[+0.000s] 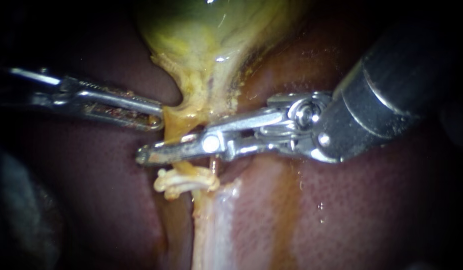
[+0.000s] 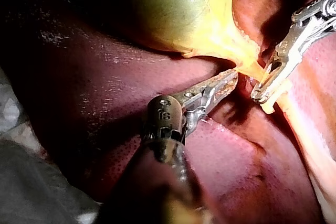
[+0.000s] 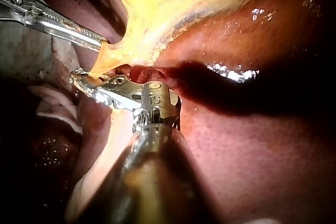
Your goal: Going back third clip left tube
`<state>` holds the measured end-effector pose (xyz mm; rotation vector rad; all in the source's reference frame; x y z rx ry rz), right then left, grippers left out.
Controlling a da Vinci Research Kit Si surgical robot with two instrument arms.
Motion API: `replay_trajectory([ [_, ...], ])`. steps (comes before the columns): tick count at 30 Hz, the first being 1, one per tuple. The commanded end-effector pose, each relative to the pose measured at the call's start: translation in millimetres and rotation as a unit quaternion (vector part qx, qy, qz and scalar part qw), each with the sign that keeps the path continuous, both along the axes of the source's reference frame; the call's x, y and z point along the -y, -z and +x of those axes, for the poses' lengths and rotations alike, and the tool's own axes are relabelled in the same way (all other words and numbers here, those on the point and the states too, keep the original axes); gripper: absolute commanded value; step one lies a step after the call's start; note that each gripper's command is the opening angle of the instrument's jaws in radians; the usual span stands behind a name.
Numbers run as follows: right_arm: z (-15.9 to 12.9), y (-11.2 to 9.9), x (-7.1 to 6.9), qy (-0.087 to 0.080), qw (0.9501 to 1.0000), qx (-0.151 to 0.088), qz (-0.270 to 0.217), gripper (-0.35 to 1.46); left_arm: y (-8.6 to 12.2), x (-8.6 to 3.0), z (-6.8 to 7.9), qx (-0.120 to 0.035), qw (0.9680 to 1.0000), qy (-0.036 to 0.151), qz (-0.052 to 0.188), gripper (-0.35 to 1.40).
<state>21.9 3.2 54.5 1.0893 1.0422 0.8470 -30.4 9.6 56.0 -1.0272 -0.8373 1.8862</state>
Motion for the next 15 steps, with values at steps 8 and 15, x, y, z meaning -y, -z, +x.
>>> replay_trajectory([
  [8,0.7,-0.5,0.3,-0.004,0.9984,-0.032,-0.047,0.44,0.1,-0.1,0.1,0.000,1.0000,0.000,0.001,-0.35],
  [15,0.9,-1.7,0.6,-0.015,0.9973,-0.035,-0.062,0.48,0.1,-0.1,0.2,0.001,1.0000,-0.001,0.001,-0.35],
])
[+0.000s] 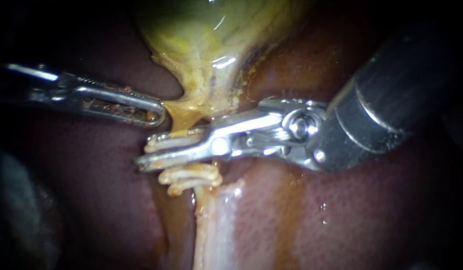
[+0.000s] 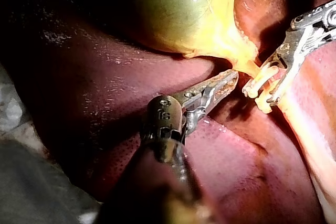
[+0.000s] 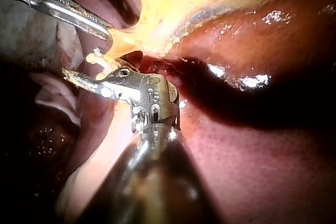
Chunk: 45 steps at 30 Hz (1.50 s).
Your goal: Going back third clip left tube
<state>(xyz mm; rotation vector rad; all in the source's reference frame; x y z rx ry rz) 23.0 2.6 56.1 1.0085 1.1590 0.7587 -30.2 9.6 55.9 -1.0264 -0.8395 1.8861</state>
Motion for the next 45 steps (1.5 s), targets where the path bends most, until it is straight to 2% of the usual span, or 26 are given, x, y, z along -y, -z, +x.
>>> replay_trajectory([
  [1,-0.2,-0.3,0.0,-0.003,1.0000,0.003,-0.001,0.48,0.0,0.0,0.0,0.000,1.0000,0.000,0.000,-0.35],
  [5,-0.4,-1.9,0.3,-0.014,0.9998,0.007,-0.013,0.48,0.0,0.0,0.0,0.000,1.0000,0.000,0.000,-0.35],
  [9,-1.0,-3.6,0.6,-0.015,0.9994,0.019,-0.026,0.49,0.0,0.0,0.0,0.000,1.0000,0.000,0.000,-0.35],
  [12,-1.5,-4.3,0.6,-0.009,0.9985,0.026,-0.047,0.49,0.0,0.0,0.0,0.000,1.0000,0.000,0.000,-0.35],
  [14,-2.0,-4.6,0.5,-0.002,0.9962,0.025,-0.083,0.49,0.0,0.0,0.0,0.000,1.0000,0.000,0.000,-0.35],
  [16,-2.7,-4.5,0.6,-0.008,0.9920,0.024,-0.124,0.49,0.0,0.0,0.0,0.000,1.0000,0.000,0.000,-0.35],
  [17,-3.1,-4.3,0.6,-0.017,0.9891,0.028,-0.144,0.49,0.0,0.0,0.0,0.000,1.0000,0.000,0.000,-0.35],
  [19,-4.1,-4.0,0.8,-0.025,0.9820,0.030,-0.185,0.49,0.0,0.0,0.0,0.000,1.0000,0.000,0.000,-0.35],
  [28,-9.9,-2.7,1.6,0.000,0.9518,0.000,-0.307,0.50,0.0,0.0,0.0,0.000,1.0000,0.000,0.000,-0.35],
  [32,-12.7,-1.6,1.7,0.011,0.9433,-0.010,-0.332,0.50,0.0,0.0,0.0,0.000,1.0000,0.000,0.000,-0.35],
  [33,-13.4,-1.2,1.7,0.015,0.9425,-0.010,-0.334,0.50,0.0,0.0,0.0,0.000,1.0000,0.000,0.000,-0.35],
  [38,-16.3,0.5,1.2,0.049,0.9339,0.002,-0.354,0.50,0.0,0.0,0.0,0.001,1.0000,0.000,0.000,-0.35],
  [45,-19.9,0.9,1.0,0.070,0.9293,0.006,-0.363,0.49,0.0,0.0,0.0,-0.002,1.0000,-0.002,-0.003,-0.35],
])
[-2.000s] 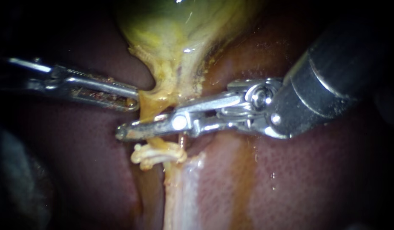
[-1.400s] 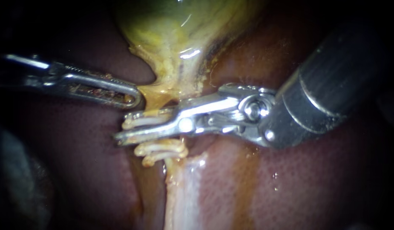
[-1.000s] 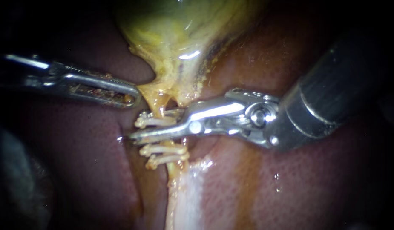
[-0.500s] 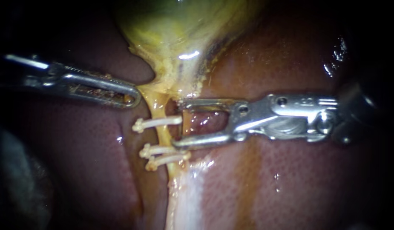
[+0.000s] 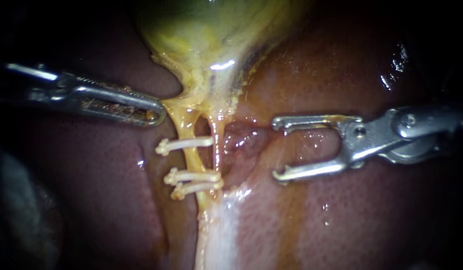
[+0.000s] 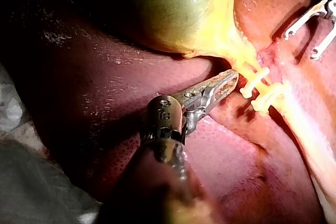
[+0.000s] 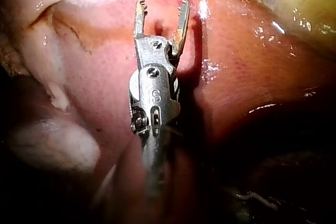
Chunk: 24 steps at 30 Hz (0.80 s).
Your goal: Going back third clip left tube
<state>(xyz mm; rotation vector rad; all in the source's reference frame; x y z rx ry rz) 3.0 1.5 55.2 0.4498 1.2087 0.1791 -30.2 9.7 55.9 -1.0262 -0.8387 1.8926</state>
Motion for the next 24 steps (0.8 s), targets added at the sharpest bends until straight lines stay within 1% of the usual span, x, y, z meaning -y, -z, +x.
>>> replay_trajectory([
  [1,-0.3,-0.1,0.0,0.002,1.0000,0.002,-0.001,0.49,-0.1,0.0,0.0,-0.002,1.0000,0.000,-0.001,-0.35],
  [4,-1.0,-0.1,-0.1,0.005,1.0000,0.005,-0.002,0.49,-0.1,0.0,-0.1,-0.002,1.0000,0.000,-0.001,-0.35],
  [9,-1.1,-0.1,0.0,0.007,0.9999,0.006,-0.005,0.49,-0.5,0.1,-0.7,-0.002,1.0000,0.000,-0.005,-0.35],
  [15,-1.1,-0.1,0.0,0.007,0.9999,0.006,-0.005,0.49,-1.7,0.2,-2.5,-0.005,0.9998,0.002,-0.017,-0.35],
  [19,-1.1,-0.1,0.0,0.008,0.9999,0.005,-0.005,0.50,-2.9,0.5,-3.7,-0.005,0.9998,0.000,-0.017,-0.35],
  [24,-1.1,0.0,0.1,0.008,0.9999,0.005,-0.005,0.50,-3.9,0.7,-4.2,-0.005,0.9998,-0.002,-0.018,-0.35],
])
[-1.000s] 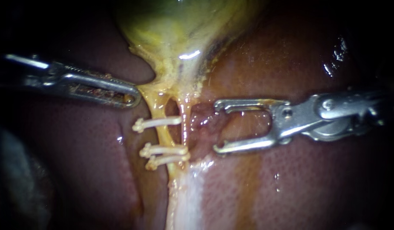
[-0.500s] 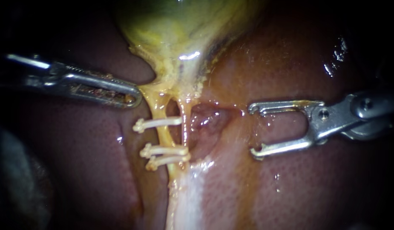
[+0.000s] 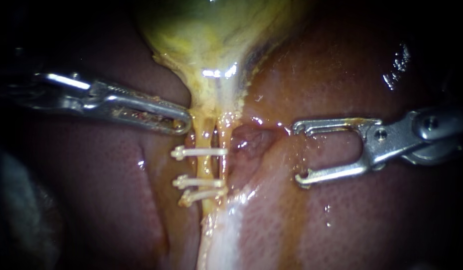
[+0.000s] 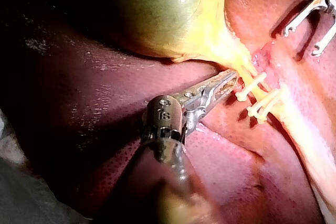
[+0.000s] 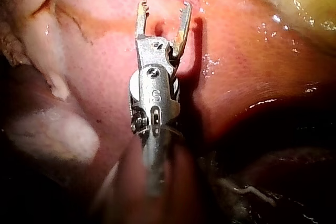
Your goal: Going back third clip left tube
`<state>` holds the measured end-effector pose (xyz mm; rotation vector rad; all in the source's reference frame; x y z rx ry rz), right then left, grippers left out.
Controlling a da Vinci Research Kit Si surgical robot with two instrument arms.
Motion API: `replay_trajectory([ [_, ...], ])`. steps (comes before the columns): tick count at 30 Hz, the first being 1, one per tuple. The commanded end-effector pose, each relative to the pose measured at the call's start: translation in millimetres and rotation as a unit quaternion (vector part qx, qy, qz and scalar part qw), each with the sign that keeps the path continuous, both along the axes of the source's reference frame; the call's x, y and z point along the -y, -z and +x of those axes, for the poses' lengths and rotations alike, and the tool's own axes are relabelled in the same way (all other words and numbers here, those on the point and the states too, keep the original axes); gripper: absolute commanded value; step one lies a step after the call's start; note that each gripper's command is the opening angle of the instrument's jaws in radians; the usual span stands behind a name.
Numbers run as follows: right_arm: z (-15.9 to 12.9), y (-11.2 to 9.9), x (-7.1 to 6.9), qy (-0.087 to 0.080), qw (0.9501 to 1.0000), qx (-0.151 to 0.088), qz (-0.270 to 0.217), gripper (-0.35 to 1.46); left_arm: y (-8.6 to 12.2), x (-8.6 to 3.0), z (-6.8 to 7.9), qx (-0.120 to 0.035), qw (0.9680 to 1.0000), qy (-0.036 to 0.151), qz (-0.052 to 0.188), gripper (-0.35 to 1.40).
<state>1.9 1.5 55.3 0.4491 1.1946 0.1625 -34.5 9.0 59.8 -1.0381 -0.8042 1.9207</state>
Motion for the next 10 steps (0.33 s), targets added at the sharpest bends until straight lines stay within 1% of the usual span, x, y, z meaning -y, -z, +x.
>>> replay_trajectory([
  [1,0.0,0.0,0.0,0.000,1.0000,0.000,0.000,0.50,-0.1,0.0,0.0,-0.002,1.0000,-0.001,0.000,-0.35],
  [9,0.0,0.2,-0.1,0.000,1.0000,0.000,0.001,0.50,-0.1,-0.1,0.2,-0.002,1.0000,-0.001,0.000,-0.35],
  [10,0.1,0.3,-0.1,0.002,1.0000,-0.001,0.002,0.50,-0.1,-0.1,0.3,-0.003,1.0000,-0.002,0.000,-0.35],
])
